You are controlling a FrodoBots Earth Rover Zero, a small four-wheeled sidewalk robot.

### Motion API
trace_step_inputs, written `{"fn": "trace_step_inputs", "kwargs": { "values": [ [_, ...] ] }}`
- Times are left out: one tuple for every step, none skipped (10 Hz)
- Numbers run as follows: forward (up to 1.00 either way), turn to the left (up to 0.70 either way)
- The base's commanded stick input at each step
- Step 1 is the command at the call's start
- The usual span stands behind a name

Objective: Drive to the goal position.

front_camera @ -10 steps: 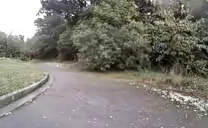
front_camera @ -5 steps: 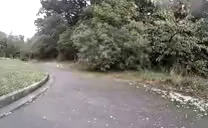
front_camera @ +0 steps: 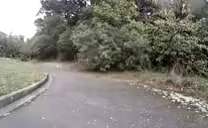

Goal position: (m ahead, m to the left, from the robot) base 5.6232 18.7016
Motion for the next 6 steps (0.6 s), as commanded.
{"fn": "trace_step_inputs", "kwargs": {
  "values": [
    [0.5, 0.42],
    [0.5, 0.2],
    [0.5, 0.0],
    [0.5, 0.0],
    [0.5, 0.0],
    [0.5, 0.08]
  ]
}}
